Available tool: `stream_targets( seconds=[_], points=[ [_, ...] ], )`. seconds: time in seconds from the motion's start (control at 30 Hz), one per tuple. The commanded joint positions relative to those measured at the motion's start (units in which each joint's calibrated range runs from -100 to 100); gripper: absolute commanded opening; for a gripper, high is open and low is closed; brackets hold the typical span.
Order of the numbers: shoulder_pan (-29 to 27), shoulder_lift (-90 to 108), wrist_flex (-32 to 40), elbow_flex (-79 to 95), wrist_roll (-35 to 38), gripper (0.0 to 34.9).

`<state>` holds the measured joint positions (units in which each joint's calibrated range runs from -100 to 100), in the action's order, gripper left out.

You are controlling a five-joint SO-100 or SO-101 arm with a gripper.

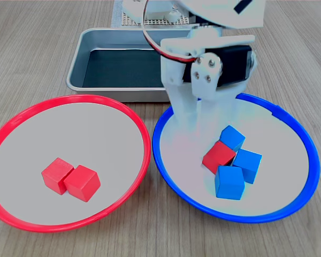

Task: Relocate any red block in the blue dish to the red dish, correcting any misplacement.

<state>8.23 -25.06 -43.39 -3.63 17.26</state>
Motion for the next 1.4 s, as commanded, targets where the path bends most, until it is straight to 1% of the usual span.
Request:
stream_targets(
  seconds=[0.0, 0.2, 0.4, 0.53, 1.1, 1.37],
  points=[
    [-1.12, -0.31, -0.56, -2.33, -0.05, 0.3],
    [-1.78, -2.70, -0.56, -4.79, -0.29, 2.7],
    [-2.44, -4.74, -0.23, -7.16, -0.29, 3.7],
    [-2.54, -5.43, 0.18, -7.61, -0.29, 5.1],
    [-0.56, -5.77, -0.89, -6.98, 0.20, 10.5],
    [0.19, -6.19, -0.40, -7.70, 0.39, 9.3]
  ],
)
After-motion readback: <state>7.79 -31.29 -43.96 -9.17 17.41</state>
